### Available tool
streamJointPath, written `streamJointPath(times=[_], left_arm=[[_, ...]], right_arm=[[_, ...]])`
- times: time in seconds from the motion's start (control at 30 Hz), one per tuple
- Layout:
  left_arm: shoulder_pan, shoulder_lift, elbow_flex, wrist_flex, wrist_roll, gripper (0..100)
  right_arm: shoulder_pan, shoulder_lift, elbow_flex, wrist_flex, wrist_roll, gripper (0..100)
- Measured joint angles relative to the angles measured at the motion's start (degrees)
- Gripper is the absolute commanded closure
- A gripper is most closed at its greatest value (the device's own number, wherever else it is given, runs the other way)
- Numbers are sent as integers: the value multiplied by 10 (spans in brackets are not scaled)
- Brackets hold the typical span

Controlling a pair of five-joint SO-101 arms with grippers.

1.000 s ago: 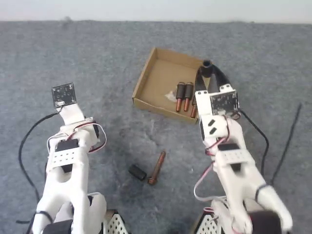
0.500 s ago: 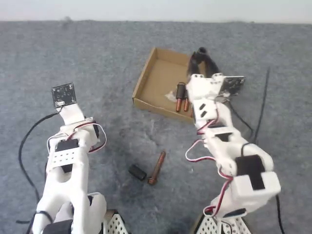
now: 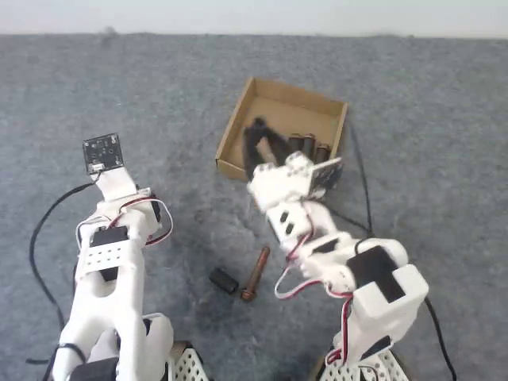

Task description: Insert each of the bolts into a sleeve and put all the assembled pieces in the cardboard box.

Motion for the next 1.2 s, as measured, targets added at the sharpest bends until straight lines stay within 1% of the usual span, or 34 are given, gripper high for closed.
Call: streamJointPath(times=[0.07, 0.23, 0.33, 0.57, 0.8, 0.93, 1.2], left_arm=[[0, 0, 0, -2, 0, 989], [0, 0, 0, -2, 0, 989], [0, 0, 0, -3, 0, 989], [0, 0, 0, -3, 0, 989], [0, 0, 0, -4, 0, 989], [0, 0, 0, -4, 0, 989], [0, 0, 14, -6, 0, 989]], right_arm=[[-16, 0, 23, -14, 35, 991], [-61, 0, 74, -23, 185, 991], [-84, 0, 99, -24, 243, 991], [-120, 0, 157, -33, 253, 991], [-120, 0, 238, -148, 255, 991], [-121, 0, 285, -192, 255, 991], [-121, -1, 288, -204, 255, 992]])
